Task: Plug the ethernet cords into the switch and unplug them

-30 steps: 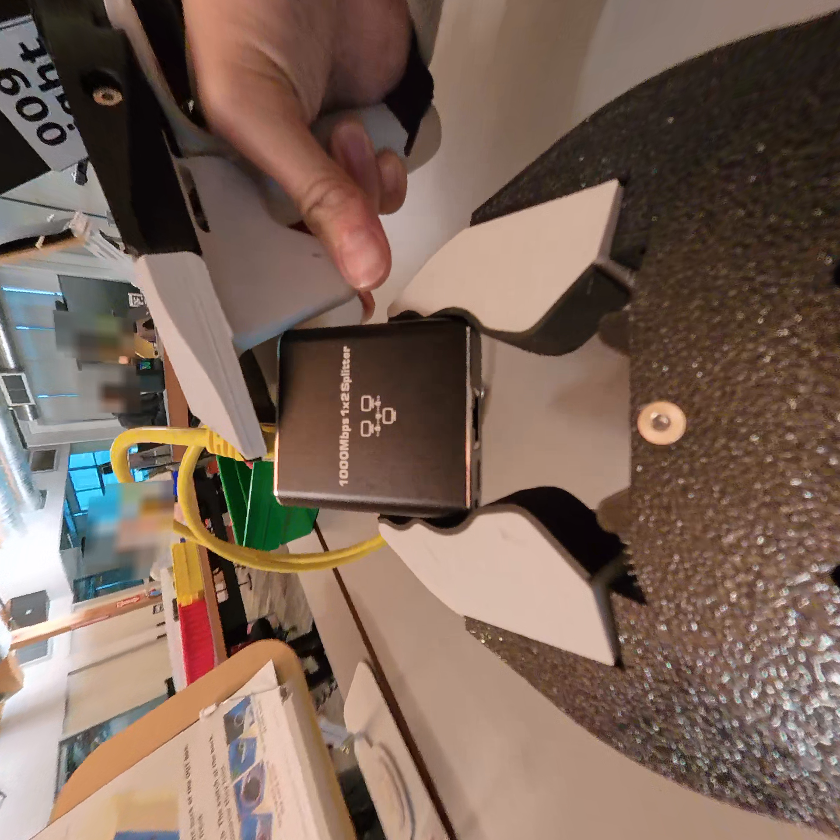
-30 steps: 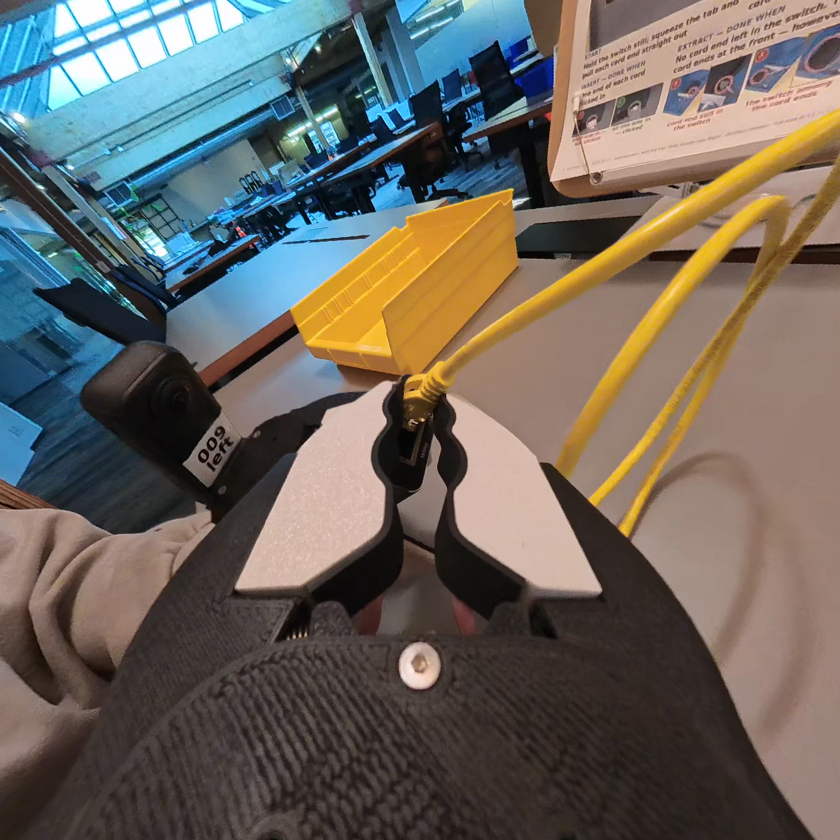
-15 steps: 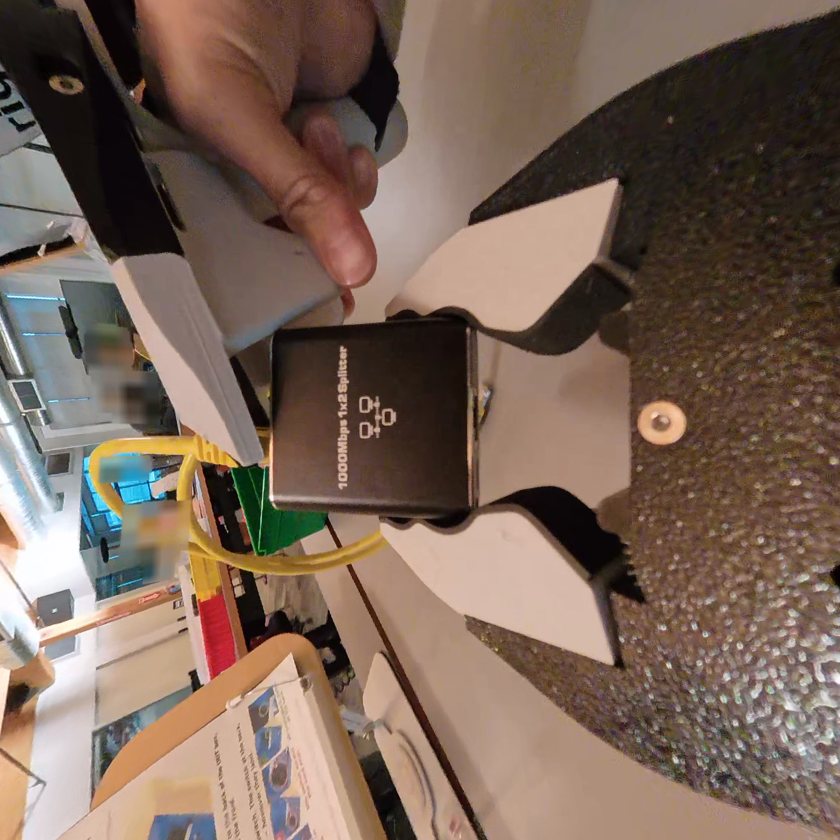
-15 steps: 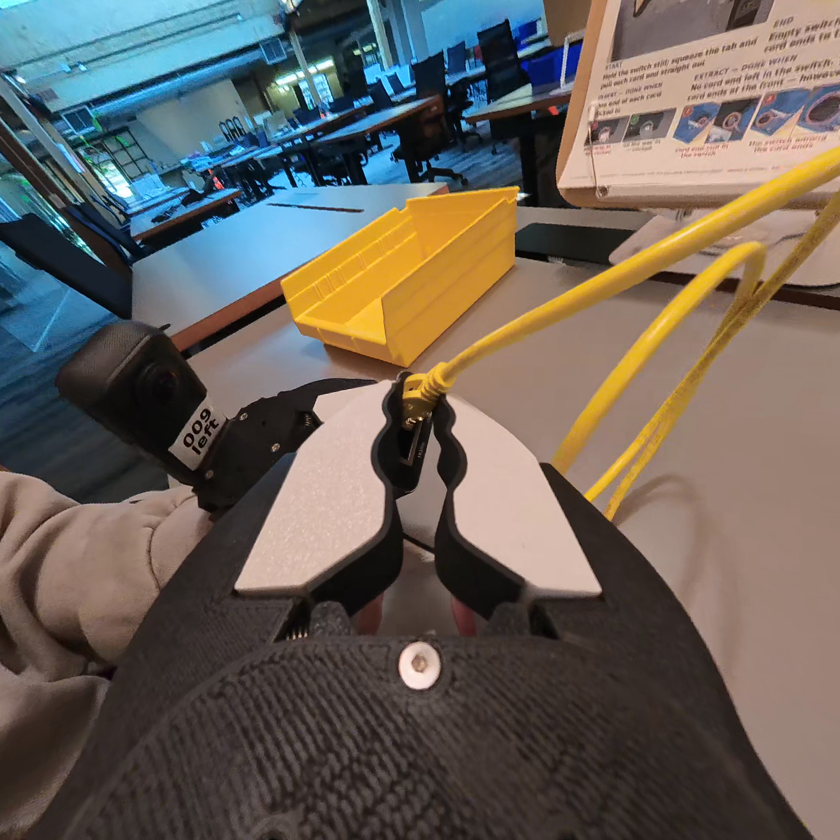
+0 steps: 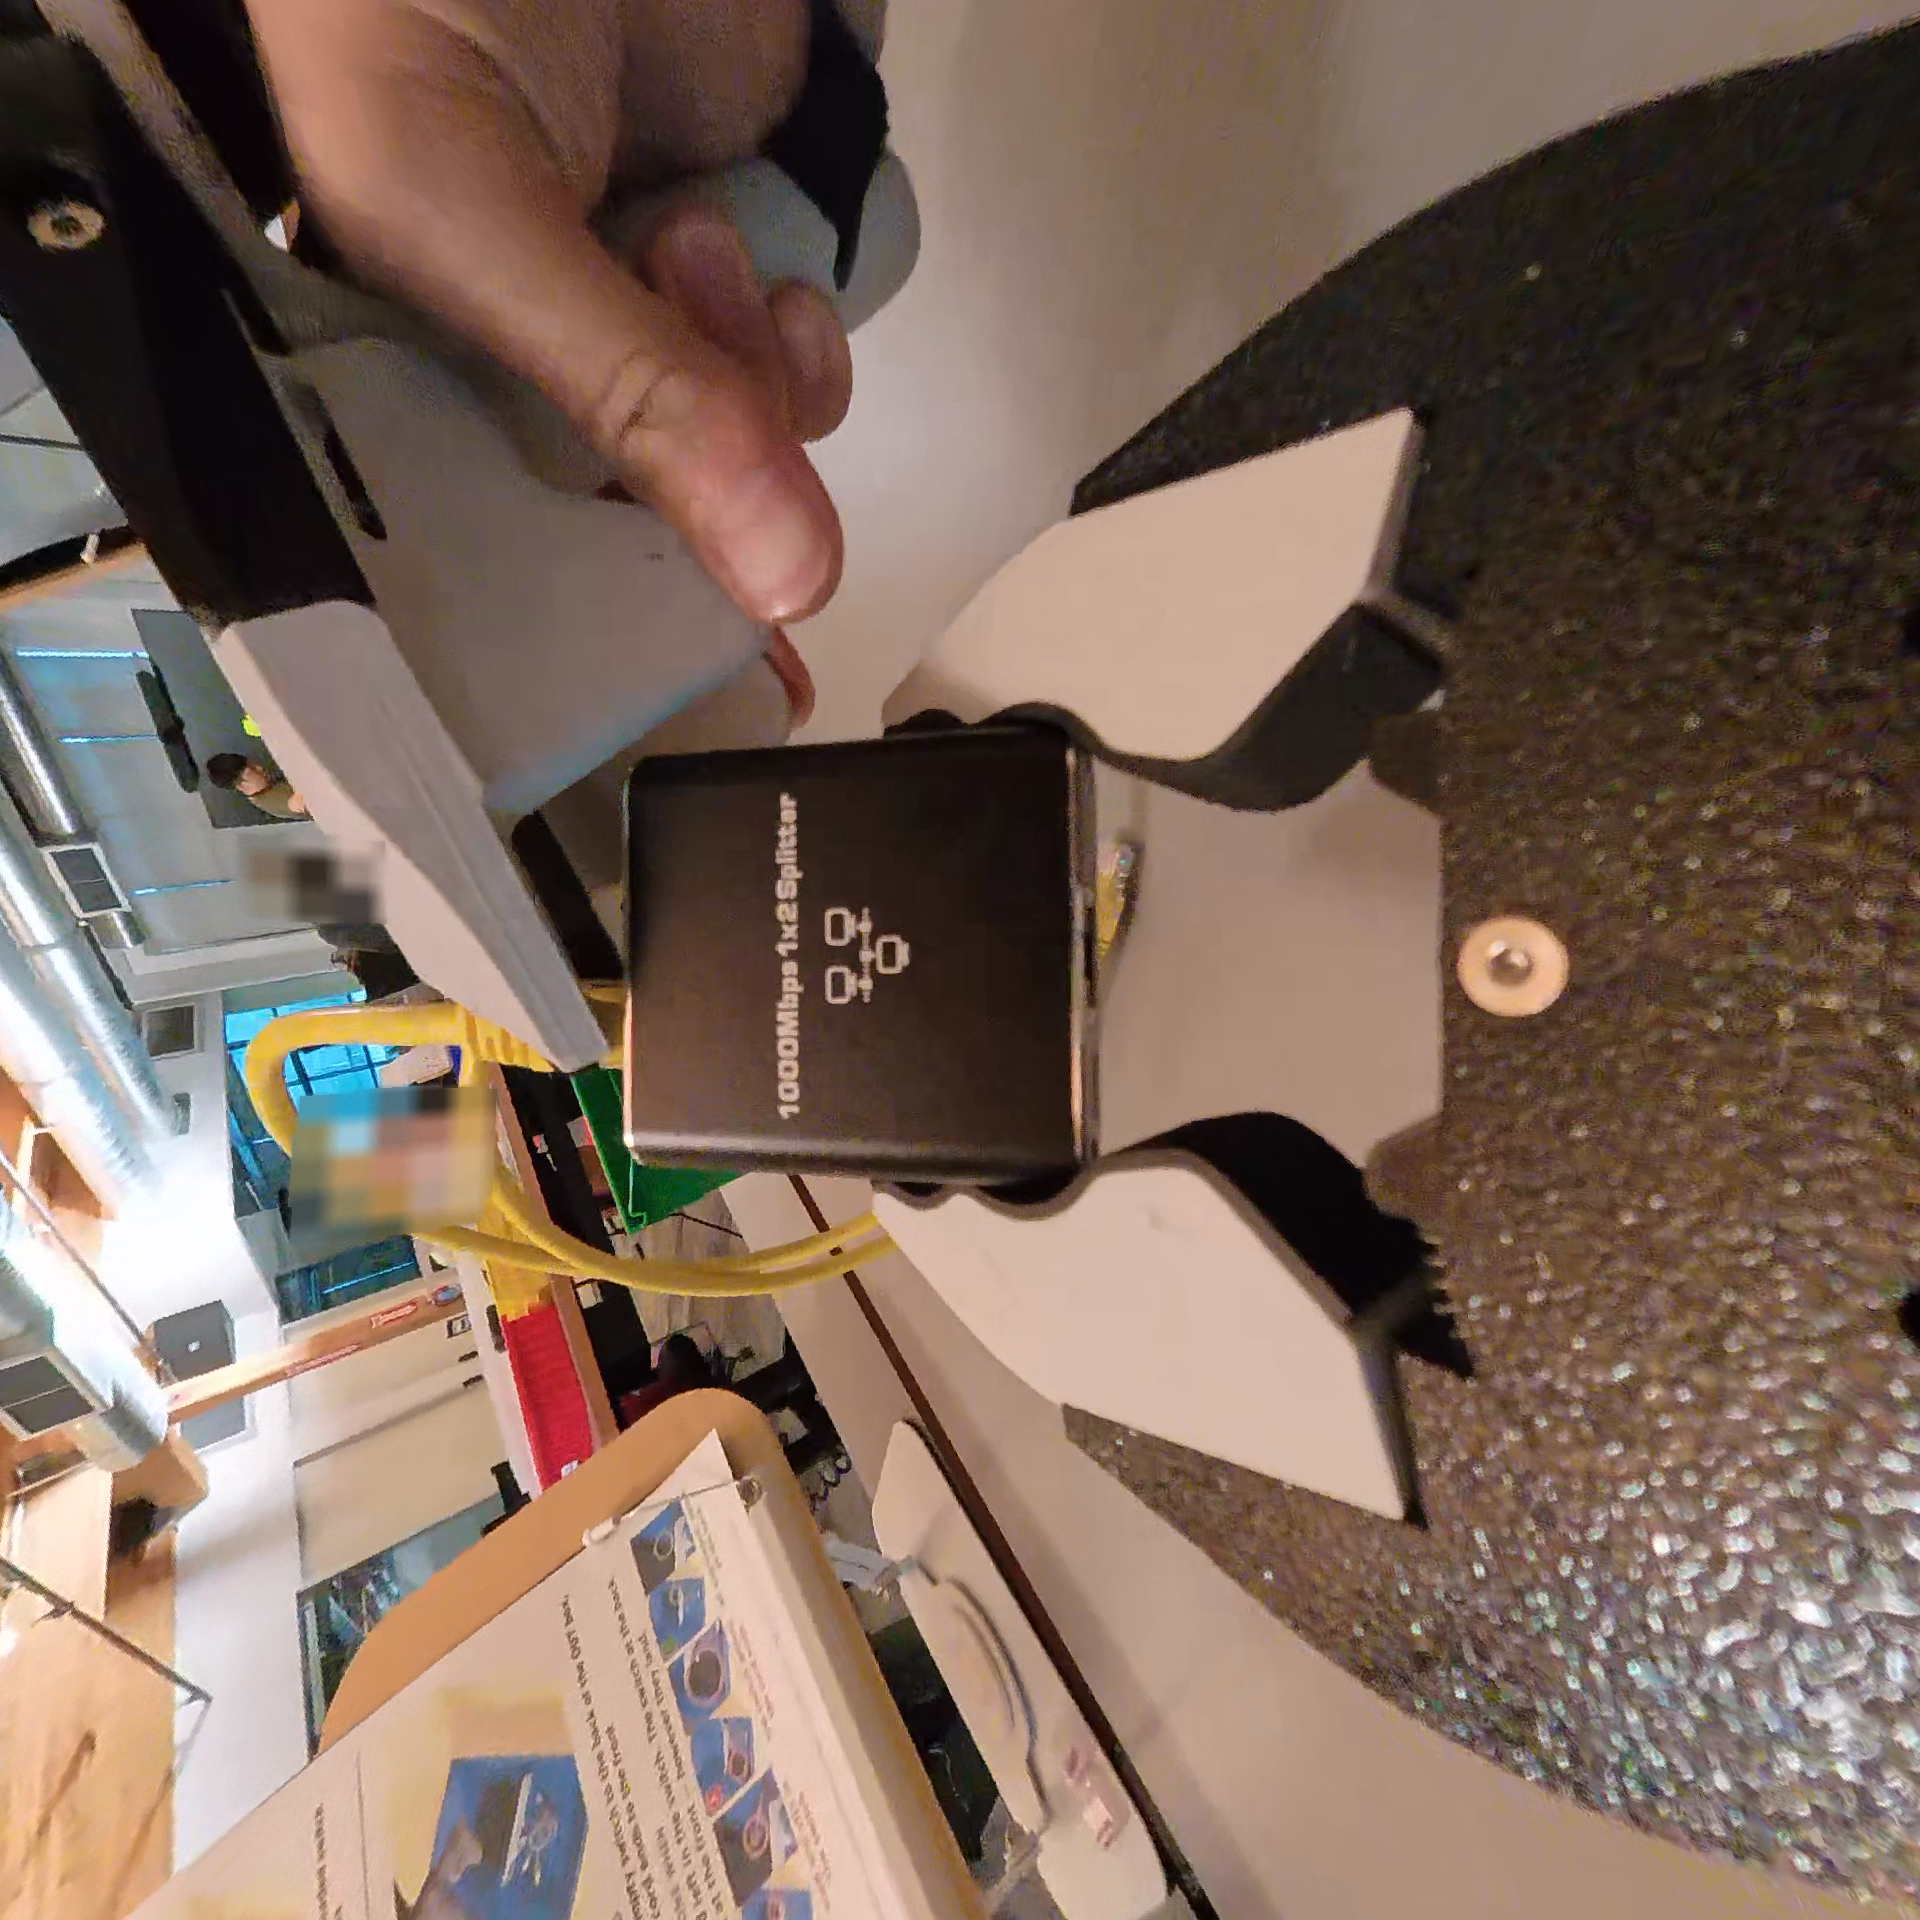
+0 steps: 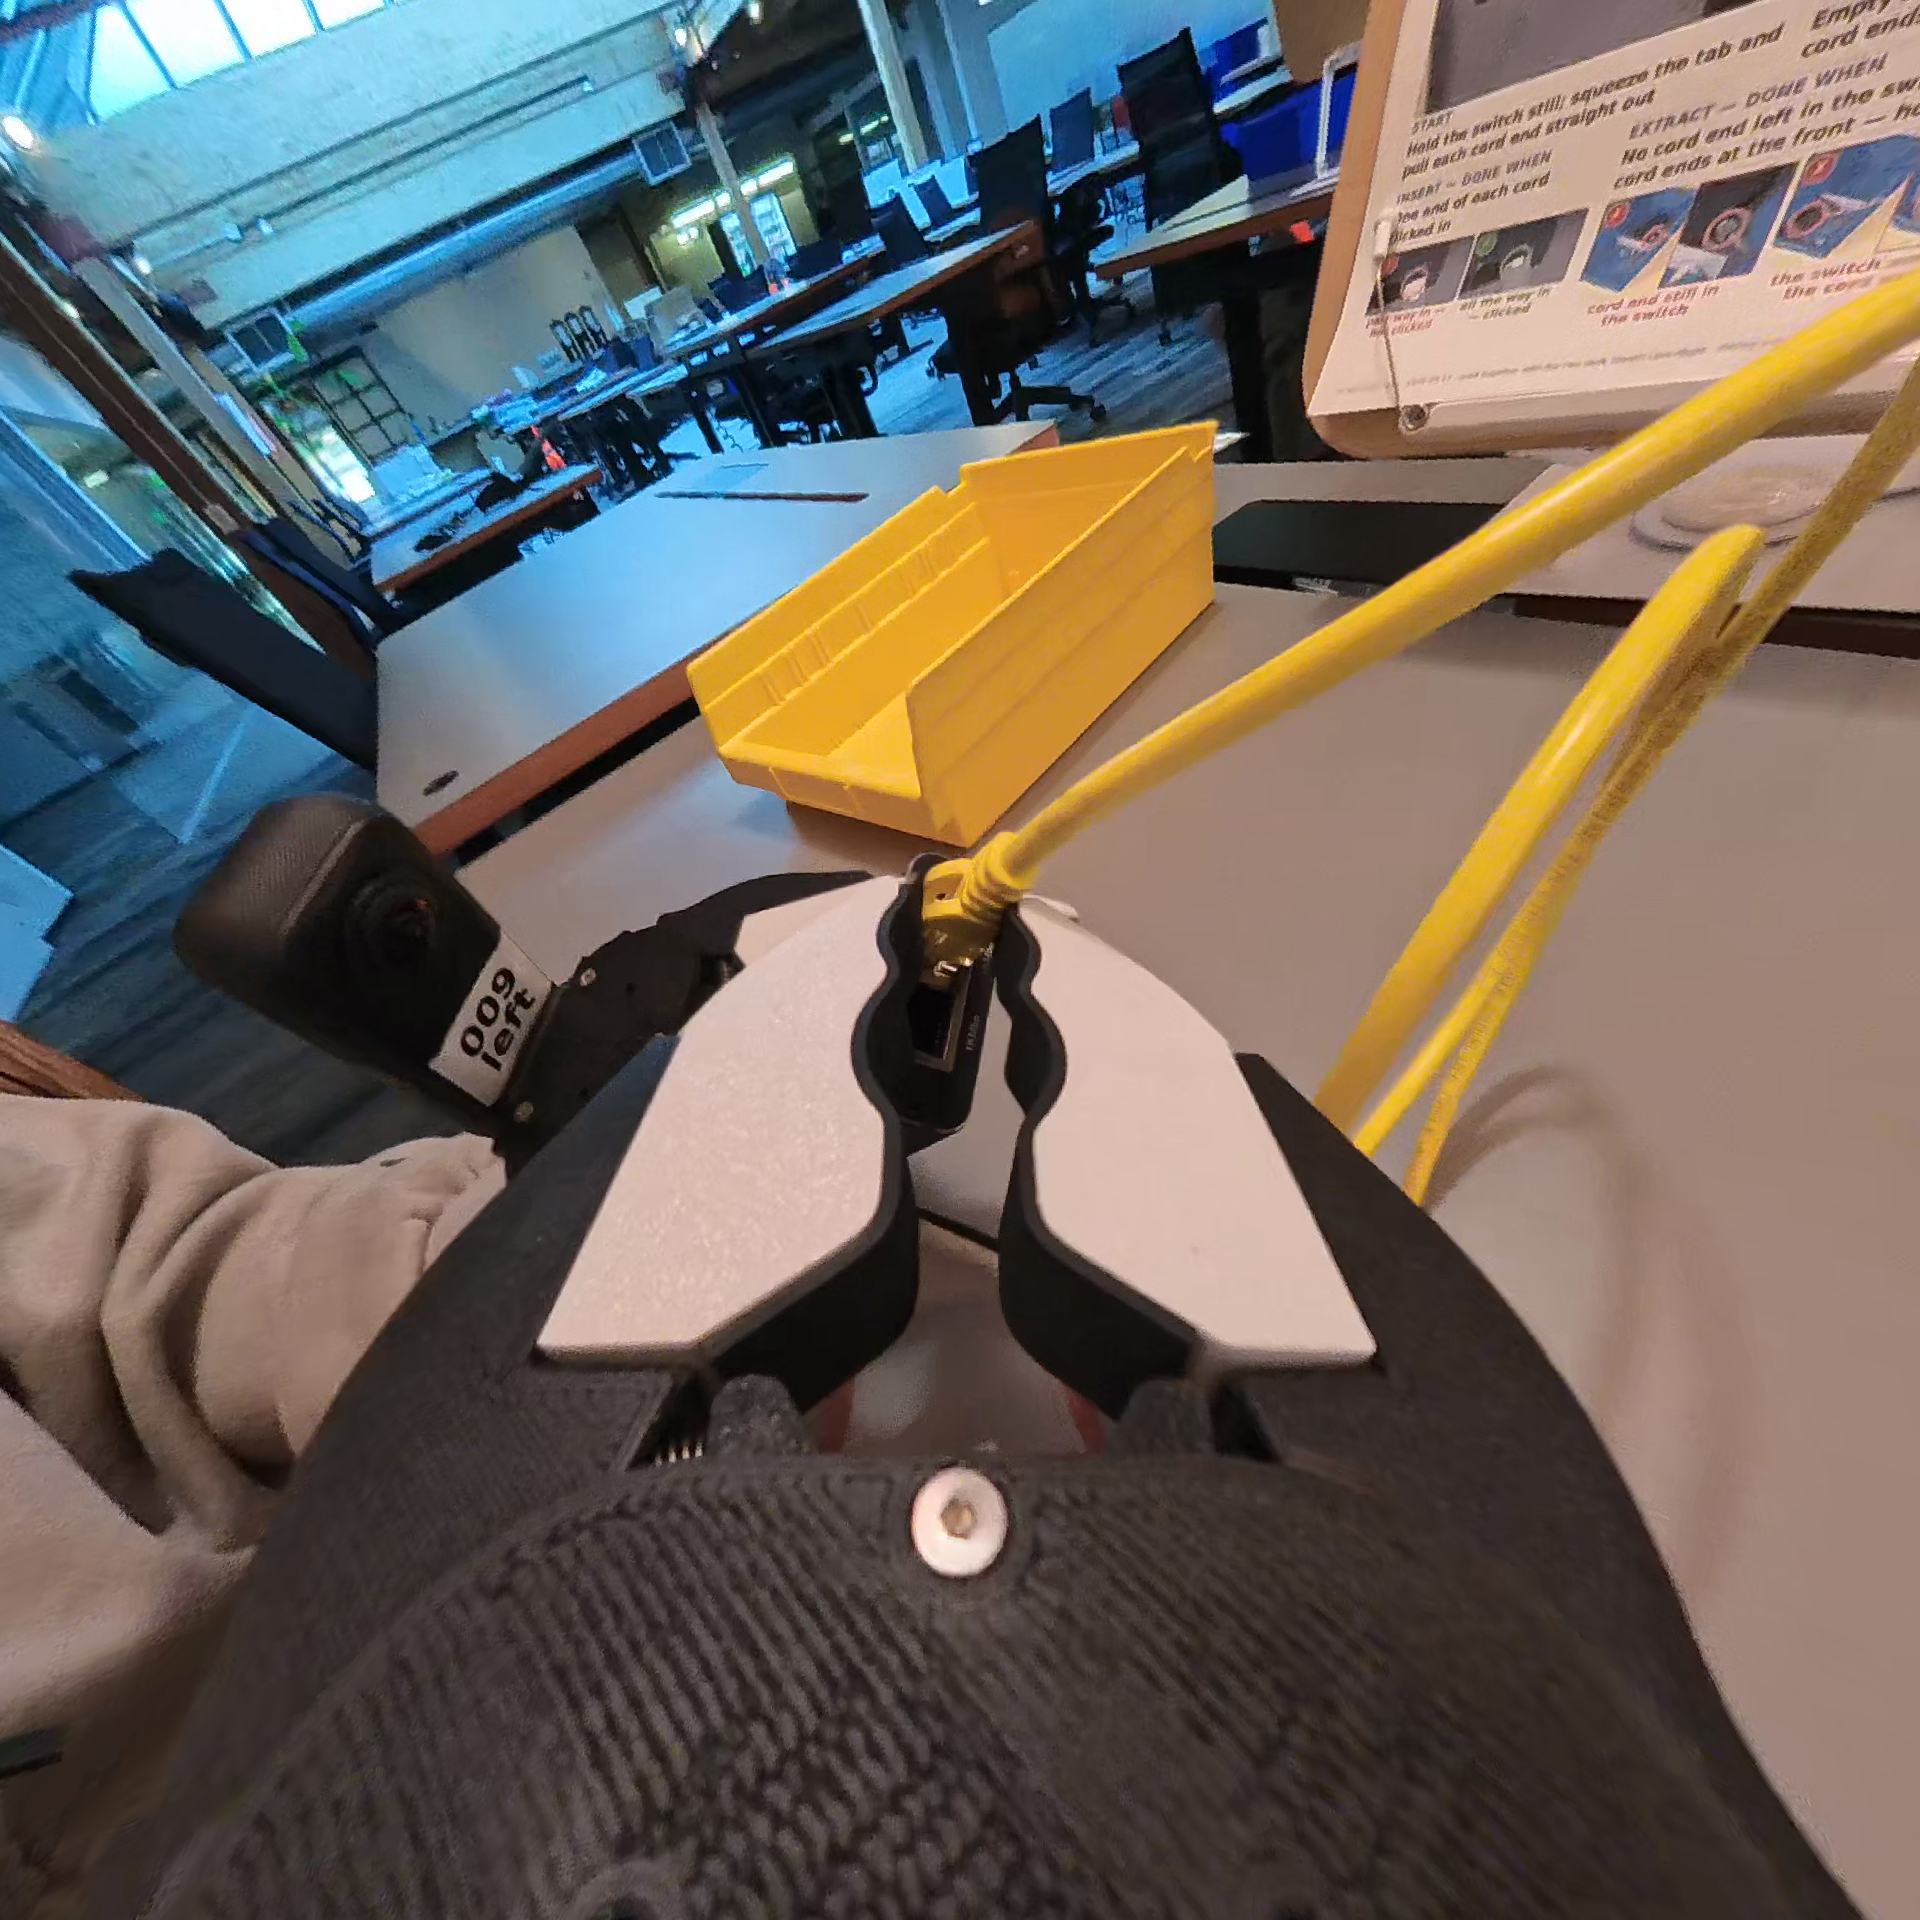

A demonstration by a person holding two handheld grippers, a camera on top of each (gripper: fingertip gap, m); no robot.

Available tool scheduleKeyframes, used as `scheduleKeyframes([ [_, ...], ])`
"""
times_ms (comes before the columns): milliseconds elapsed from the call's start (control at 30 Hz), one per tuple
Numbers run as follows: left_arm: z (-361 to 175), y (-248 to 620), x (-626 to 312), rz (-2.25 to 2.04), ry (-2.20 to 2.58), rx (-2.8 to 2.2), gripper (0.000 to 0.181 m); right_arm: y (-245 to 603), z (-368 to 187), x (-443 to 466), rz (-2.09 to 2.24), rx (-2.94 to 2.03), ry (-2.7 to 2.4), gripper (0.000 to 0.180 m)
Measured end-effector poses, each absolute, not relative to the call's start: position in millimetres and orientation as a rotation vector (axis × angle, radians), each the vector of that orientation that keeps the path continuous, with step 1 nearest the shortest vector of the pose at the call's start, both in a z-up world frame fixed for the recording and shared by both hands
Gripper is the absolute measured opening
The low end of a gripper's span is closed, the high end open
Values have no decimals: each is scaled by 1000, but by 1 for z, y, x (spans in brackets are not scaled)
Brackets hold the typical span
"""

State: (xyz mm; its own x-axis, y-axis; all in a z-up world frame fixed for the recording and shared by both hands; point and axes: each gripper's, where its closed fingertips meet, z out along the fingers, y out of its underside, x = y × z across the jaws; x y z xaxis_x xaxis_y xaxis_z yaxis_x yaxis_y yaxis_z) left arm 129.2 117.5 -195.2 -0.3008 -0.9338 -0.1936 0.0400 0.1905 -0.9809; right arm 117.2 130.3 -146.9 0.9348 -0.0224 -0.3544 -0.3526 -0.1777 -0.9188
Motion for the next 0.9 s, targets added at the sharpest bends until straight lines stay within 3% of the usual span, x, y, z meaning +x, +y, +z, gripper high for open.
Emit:
scheduleKeyframes([
  [167, -184, 123, 130, -1273, 1476, -887, 74, 134, -137, 119, 283, -1733, 307, 20],
  [300, -172, 149, 130, -1161, 1414, -891, 74, 128, -138, 111, 305, -1669, 330, 56],
  [400, -158, 145, 125, -1093, 1402, -795, 74, 138, -149, 83, 475, -1699, 277, 68],
  [467, -153, 136, 123, -1028, 1407, -723, 74, 146, -148, 68, 562, -1682, 217, 67],
  [667, -139, 109, 115, -1021, 1420, -594, 75, 135, -132, 62, 604, -1612, 69, 36],
  [867, -194, 87, 99, -1003, 1789, -631, 87, 103, -144, 90, 483, -1820, -60, 29],
  [900, -194, 88, 92, -1063, 1815, -673, 81, 96, -149, 94, 437, -1875, -109, 29],
])
